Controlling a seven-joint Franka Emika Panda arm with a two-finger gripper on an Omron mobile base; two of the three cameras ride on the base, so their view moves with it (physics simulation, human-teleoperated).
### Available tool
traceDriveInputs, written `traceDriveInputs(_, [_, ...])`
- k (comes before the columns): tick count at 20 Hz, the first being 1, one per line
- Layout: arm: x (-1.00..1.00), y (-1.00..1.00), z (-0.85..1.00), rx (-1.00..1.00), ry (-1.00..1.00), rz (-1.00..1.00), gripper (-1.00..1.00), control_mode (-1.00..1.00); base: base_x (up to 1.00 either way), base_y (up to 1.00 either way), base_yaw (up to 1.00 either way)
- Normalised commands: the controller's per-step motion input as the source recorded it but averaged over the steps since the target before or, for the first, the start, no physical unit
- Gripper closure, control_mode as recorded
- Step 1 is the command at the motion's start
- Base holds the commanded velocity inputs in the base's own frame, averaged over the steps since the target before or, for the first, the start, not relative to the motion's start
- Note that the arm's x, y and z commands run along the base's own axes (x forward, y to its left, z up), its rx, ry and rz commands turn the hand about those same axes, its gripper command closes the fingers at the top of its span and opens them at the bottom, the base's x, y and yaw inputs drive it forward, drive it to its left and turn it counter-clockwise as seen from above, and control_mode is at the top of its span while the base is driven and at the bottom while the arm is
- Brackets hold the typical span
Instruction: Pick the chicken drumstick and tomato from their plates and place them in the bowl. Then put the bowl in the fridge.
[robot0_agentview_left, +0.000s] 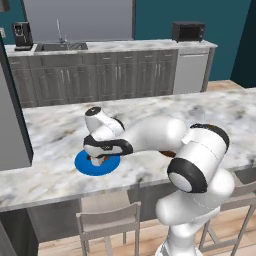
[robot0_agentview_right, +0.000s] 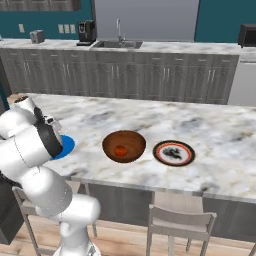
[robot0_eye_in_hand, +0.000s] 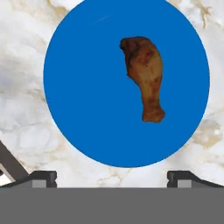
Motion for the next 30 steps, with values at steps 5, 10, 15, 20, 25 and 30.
traceDriveInputs(5, [0.43,0.06,-0.24,-0.01,0.03,0.03,-1.0,-1.0,0.0,0.0,0.0])
traceDriveInputs(10, [0.35,0.0,-0.18,0.0,0.03,0.0,-1.0,-1.0,0.0,0.0,0.0])
traceDriveInputs(15, [0.31,0.0,-0.29,0.0,0.11,0.0,-1.0,-1.0,0.0,0.0,0.0])
traceDriveInputs(20, [0.21,0.0,-0.35,0.0,0.05,0.0,-1.0,-1.0,0.0,0.0,0.0])
traceDriveInputs(25, [0.12,0.0,-0.3,0.02,0.01,0.0,-1.0,-1.0,0.0,0.0,0.0])
traceDriveInputs(30, [0.08,0.02,-0.2,0.01,0.0,0.0,-1.0,-1.0,0.0,0.0,0.0])
